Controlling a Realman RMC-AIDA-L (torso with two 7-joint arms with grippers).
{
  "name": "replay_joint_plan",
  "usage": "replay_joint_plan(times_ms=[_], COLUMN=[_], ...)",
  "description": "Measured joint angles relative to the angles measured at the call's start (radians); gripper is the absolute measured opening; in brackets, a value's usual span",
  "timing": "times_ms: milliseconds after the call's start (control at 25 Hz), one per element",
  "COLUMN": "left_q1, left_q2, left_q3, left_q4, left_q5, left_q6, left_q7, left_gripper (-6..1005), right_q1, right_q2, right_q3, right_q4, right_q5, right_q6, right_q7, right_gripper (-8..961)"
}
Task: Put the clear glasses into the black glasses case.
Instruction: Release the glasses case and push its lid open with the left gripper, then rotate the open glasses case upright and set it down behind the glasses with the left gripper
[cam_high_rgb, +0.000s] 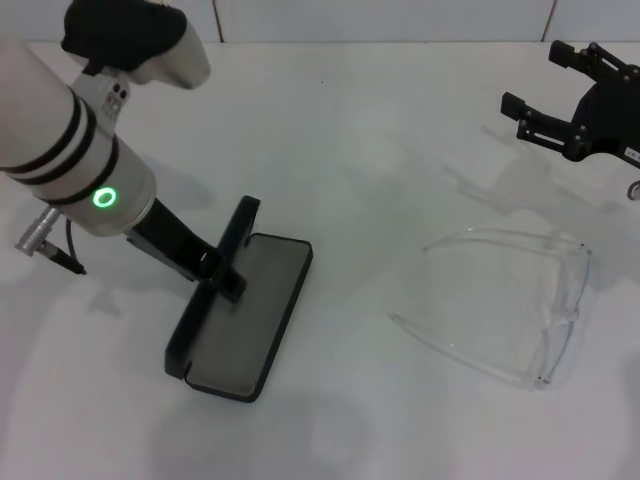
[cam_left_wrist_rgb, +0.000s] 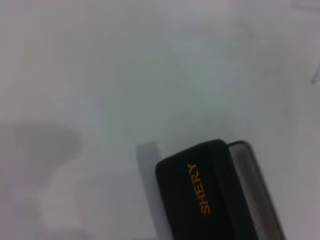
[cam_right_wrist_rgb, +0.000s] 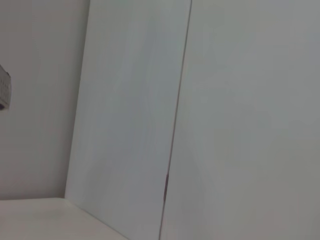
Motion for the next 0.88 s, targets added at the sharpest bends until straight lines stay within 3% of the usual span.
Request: replay_joint_plan(times_ms=[320,880], left_q1=[-0.023,-0.046], left_q2=[0.0,0.001], left_q3=[0.045,0.04], left_q4=[-0.005,0.005], left_q5=[0.049,0.016], left_q6=[-0.003,-0.018], left_q7=[-0.022,0.061], left_gripper=[495,200], right_q1=[0.0,-0.017], right_q2=[0.0,-0.001], right_q3=[0.0,0.005], right_q4=[-0.001,-0.002], right_q5=[0.0,0.013], right_q6=[-0.002,-0.02], right_q7=[0.0,-0.001], right_gripper=[842,841])
